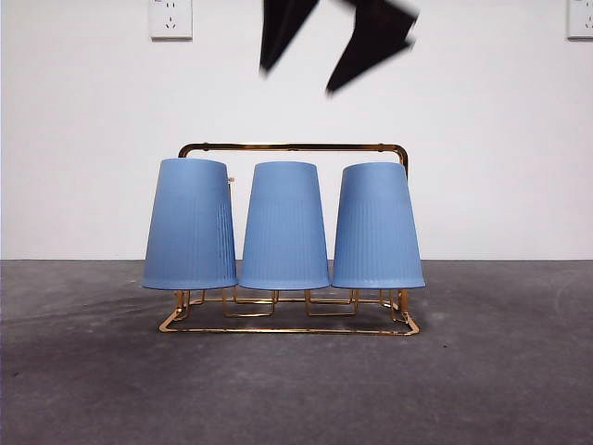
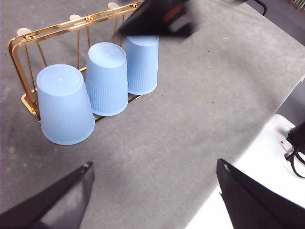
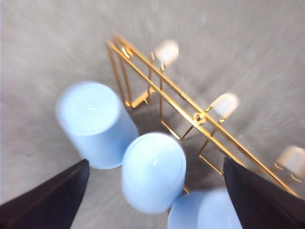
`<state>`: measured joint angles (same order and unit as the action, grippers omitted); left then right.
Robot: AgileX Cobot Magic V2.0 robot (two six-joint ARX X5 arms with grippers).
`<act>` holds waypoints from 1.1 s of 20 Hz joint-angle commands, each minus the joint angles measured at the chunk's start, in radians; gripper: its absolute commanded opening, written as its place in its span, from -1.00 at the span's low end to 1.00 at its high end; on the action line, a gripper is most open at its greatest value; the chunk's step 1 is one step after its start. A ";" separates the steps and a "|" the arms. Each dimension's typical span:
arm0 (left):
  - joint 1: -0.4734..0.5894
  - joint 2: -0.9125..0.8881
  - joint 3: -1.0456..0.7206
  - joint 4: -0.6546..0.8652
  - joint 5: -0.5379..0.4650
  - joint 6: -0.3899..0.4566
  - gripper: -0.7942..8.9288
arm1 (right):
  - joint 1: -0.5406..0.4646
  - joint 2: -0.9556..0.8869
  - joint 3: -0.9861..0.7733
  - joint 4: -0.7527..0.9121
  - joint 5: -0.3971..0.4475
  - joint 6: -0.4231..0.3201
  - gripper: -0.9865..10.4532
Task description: Pick the top cup and place it on cupholder, pick up the mid cup and place it on cupholder, last pick the bottom cup and place it on cupholder.
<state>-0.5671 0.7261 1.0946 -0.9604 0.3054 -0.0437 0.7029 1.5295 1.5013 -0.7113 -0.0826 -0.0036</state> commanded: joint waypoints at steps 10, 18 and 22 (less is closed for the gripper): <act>-0.006 0.005 0.013 0.010 0.003 0.013 -0.01 | 0.109 -0.484 -0.168 -0.162 -0.019 0.057 -0.07; -0.006 0.005 0.013 0.010 0.003 0.013 -0.01 | 0.140 -0.792 -0.622 0.018 -0.022 0.217 -0.07; -0.006 0.005 0.013 0.010 0.003 0.013 -0.01 | 0.139 -0.827 -0.652 0.030 -0.021 0.232 -0.08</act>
<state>-0.5671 0.7261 1.0946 -0.9607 0.3054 -0.0433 0.8310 0.6971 0.8413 -0.6910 -0.1043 0.2123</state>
